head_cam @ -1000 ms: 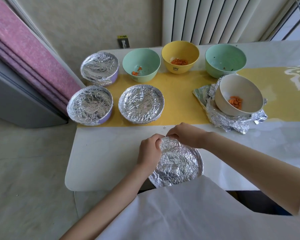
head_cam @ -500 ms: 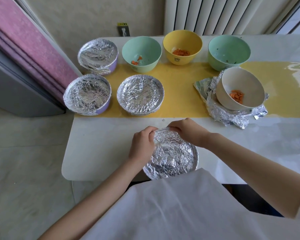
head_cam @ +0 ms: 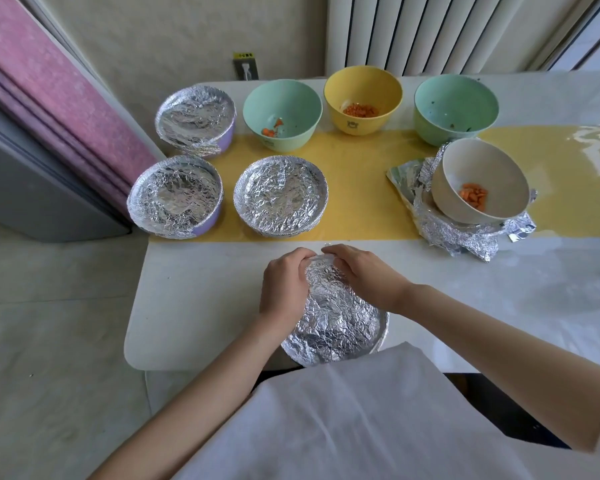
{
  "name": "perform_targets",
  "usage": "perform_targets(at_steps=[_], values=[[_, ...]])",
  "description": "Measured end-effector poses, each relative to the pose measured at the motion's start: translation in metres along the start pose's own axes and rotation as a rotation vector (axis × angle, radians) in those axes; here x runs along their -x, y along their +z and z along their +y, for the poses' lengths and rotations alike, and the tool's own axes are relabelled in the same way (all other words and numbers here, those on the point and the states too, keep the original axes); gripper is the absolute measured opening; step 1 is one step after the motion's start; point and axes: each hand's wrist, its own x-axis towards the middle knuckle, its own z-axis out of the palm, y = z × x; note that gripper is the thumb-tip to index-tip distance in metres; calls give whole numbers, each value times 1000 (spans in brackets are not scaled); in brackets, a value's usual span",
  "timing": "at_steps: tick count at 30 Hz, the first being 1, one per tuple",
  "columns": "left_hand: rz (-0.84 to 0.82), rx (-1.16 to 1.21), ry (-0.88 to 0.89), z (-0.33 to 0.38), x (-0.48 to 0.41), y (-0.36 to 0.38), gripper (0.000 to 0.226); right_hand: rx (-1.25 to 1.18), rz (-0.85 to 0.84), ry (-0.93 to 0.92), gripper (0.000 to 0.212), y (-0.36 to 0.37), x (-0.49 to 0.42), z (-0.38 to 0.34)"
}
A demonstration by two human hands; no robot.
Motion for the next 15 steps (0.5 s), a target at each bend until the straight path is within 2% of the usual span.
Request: perform_targets(at_steps=[4, 6, 12, 15], values=[[136, 48, -25, -1, 0, -2, 17, -25, 137, 45, 36, -2, -1, 2], [153, 71, -11, -2, 4, -2, 16, -13, 167, 48, 34, -3, -2, 2], [69, 66, 101, -4, 11, 0, 18, 56, 112, -44, 22, -8, -2, -5], [67, 57, 117, -4, 13, 3, 18, 67, 49, -62, 26, -8, -1, -6]])
